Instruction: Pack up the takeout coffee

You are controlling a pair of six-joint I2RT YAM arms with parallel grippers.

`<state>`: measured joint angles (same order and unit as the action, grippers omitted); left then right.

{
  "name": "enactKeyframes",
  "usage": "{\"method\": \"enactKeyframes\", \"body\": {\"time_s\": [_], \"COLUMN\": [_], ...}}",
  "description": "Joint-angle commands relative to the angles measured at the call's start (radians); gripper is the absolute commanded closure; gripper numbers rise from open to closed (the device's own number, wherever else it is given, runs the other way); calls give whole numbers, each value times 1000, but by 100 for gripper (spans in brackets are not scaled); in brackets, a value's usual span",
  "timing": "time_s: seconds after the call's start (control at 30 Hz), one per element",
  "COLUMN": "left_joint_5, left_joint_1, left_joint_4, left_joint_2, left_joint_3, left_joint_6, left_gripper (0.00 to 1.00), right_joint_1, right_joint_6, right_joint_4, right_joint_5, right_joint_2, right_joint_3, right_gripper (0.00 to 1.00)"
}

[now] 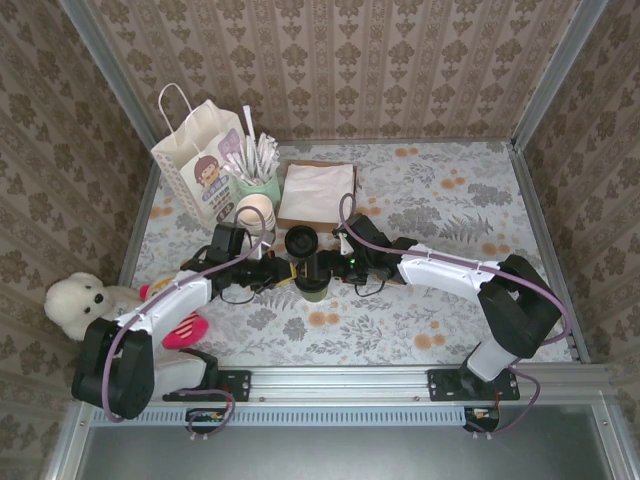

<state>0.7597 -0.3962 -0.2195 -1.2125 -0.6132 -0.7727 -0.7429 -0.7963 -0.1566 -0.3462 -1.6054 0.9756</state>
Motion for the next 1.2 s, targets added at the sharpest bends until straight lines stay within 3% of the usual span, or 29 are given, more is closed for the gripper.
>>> {"method": "enactKeyframes", "body": {"time_s": [0.0,0.17,0.67,0.9,1.0,1.17], "left_joint_5": [-132,-156,-128,-258,-377,-445], "left_joint_1": [-23,-22,-20,5,7,-20], "left_joint_4": [-159,-215,-239,-326,-392,-449], "left_joint_2": [-32,15,55,156,181,139], "left_joint_3": [0,-60,-139,-150,-142,-146], "left_joint_6": [31,37,28,37,30,15], "left_gripper": [89,76,66,55,43,9], "right_joint_1": [-10,-8,-7,-6,-7,-1], "right_joint_6": [24,70,66,85,85,79], "right_joint_4": [-59,-87,-98,-90,-88,-62], "right_joint_5": [-11,-19,-17,-10,-13,5], "right_joint_2": [-11,18,23,39,44,121], "right_joint_3": [6,59,65,62,58,25], "right_gripper": [9,8,8,8,8,7]}}
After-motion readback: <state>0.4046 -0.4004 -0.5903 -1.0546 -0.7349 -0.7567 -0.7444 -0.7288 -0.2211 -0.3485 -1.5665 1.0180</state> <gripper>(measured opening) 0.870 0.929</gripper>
